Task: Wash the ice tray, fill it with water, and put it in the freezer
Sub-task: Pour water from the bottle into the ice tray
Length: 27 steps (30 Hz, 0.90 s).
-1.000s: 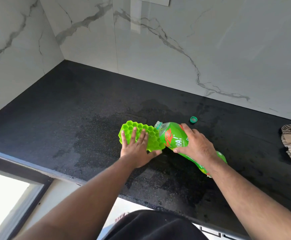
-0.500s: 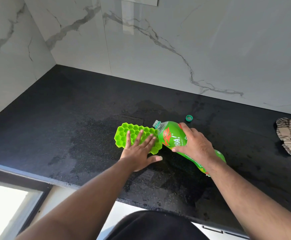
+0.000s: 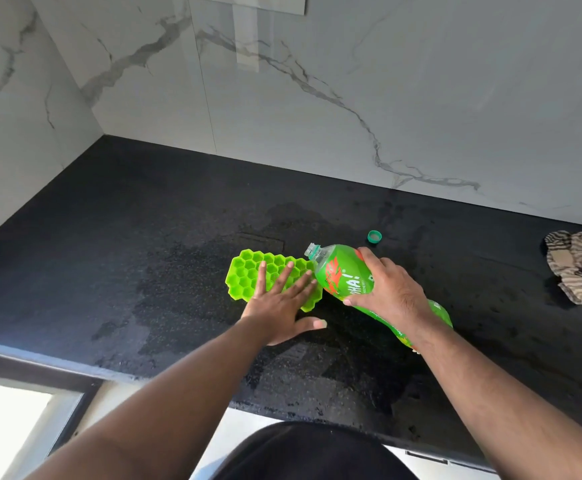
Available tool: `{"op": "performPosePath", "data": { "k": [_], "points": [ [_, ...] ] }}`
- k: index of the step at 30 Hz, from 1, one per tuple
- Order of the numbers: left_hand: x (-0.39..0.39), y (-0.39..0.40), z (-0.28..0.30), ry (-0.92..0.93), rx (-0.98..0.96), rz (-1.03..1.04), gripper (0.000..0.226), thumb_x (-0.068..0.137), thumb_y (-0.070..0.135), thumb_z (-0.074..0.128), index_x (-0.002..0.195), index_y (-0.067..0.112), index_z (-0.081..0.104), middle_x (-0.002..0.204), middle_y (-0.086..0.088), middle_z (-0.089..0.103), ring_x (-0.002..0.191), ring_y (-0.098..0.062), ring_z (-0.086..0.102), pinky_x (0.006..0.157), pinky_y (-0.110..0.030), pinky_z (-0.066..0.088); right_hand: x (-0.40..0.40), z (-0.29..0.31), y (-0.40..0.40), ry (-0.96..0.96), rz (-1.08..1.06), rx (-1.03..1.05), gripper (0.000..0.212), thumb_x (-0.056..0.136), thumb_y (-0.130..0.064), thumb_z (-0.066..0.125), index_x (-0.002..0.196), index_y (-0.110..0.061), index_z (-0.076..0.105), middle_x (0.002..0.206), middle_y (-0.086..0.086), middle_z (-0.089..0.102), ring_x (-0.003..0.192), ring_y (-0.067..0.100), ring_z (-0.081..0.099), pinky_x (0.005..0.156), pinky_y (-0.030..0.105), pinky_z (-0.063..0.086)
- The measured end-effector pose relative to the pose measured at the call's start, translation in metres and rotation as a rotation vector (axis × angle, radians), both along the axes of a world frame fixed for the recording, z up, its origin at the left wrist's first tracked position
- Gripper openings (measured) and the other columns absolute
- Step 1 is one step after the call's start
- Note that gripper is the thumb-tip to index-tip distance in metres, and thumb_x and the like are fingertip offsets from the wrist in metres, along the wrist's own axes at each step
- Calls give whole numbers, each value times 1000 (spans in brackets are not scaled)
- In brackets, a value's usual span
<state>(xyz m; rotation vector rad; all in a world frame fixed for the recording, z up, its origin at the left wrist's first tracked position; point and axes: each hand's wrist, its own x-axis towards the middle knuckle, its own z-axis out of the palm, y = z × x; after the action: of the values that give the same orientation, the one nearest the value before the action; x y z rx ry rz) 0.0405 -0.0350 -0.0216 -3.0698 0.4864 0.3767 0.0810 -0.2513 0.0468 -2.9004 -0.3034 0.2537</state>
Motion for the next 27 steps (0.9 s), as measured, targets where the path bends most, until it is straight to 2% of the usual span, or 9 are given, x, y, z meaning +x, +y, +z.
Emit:
{"op": "performPosePath", "data": {
  "k": [2,7,11,17,22,27],
  "points": [
    [3,-2,-2,6,0,-8,90,81,83,2,156,33,-5,163,13,-11,145,-25,-29,100,-66,-32,0,0,-2,5,-3,-2,102,64,-59,77,145,-36,18,127,0,50,116,25,51,87,48,50],
    [14,29,-5,9,29,51,87,78,83,-4,152,39,-14,162,8,-18,141,-31,-34,103,-67,-28,-3,0,-5,12,-20,-11,103,64,-59,77,145,-36,19,127,-1,50,116,25,50,86,47,49],
    [16,59,-7,16,3,169,94,76,84,-5,154,32,-13,161,15,-18,140,-27,-36,105,-67,-26,-4,-2,-3,15,-18,-35,102,63,-60,77,144,-37,20,125,-1,51,115,25,51,86,47,51],
    [12,81,-10,-5,-26,358,101,75,84,-5,155,23,-13,164,8,-14,146,-24,-29,109,-65,-22,-3,-2,0,31,-17,-65,102,65,-61,75,146,-36,18,128,-1,50,116,25,50,88,47,51],
    [5,59,-9,-30,-60,468,109,74,88,-5,156,16,-8,164,3,-12,147,-22,-26,108,-66,-22,-3,-4,1,22,-31,-64,103,64,-63,75,145,-37,18,127,-2,50,116,25,50,88,47,51],
    [0,13,-8,-17,-69,412,112,71,90,-4,156,16,-11,164,3,-15,146,-22,-28,105,-66,-25,-4,-4,-2,17,-43,-57,103,63,-62,76,145,-37,19,127,-2,50,116,25,50,88,47,51]
  ]
}}
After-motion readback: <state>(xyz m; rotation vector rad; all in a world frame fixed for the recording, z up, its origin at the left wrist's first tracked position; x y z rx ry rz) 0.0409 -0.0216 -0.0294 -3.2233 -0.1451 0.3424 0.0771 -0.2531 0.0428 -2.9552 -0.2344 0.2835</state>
